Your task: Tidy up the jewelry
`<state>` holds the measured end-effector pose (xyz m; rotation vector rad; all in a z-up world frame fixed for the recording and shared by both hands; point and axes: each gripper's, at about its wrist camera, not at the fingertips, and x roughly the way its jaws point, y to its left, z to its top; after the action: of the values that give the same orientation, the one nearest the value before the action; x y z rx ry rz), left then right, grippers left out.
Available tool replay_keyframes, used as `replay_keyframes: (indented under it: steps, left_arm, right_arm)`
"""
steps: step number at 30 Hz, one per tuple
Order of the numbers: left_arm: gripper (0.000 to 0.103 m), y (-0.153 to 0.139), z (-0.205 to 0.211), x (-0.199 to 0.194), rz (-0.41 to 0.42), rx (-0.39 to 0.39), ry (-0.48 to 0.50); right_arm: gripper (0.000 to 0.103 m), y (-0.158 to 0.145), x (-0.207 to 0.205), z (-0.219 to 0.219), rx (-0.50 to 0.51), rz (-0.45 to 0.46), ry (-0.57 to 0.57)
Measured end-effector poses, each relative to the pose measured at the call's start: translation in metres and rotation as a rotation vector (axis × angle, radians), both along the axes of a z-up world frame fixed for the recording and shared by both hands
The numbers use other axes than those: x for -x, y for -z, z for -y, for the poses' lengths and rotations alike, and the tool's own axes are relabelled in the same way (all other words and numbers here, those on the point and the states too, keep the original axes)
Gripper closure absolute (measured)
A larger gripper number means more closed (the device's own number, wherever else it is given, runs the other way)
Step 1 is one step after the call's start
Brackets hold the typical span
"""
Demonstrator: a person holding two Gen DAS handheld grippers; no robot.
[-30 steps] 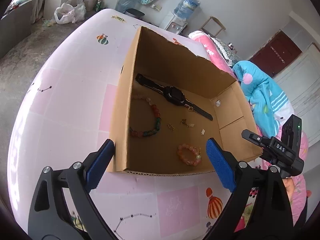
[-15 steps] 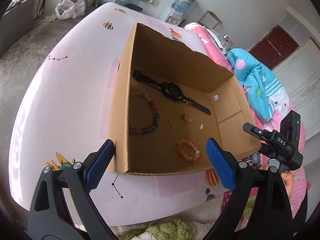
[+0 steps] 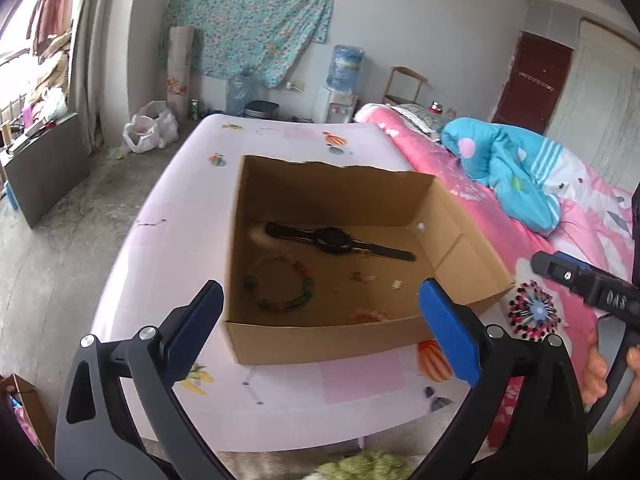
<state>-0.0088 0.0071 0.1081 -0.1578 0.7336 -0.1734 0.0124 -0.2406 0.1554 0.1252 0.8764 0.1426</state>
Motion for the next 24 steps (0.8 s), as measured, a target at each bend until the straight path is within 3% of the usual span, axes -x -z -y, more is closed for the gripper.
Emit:
replay_keyframes:
  steps: [6,11,15,24]
  left_arm:
    - [0.008,0.007,0.013,-0.002,-0.063,-0.103,-0.099]
    - [0.008,0.017,0.012,0.0,-0.136,-0.164,-0.151]
    - [0.008,0.03,0.01,-0.005,-0.222,-0.152,-0.147]
    - [0.008,0.043,0.017,-0.006,-0.262,-0.169,-0.14]
  right_arm:
    - [0.007,0.003,0.011,-0.019,0.112,-0.022,0.03]
    - [0.007,0.02,0.02,-0.023,0.111,-0.08,0.057]
    - [0.007,0.038,0.017,-0.027,0.093,-0.144,0.056]
    - [0.007,0.052,0.011,-0.037,0.111,-0.181,0.046]
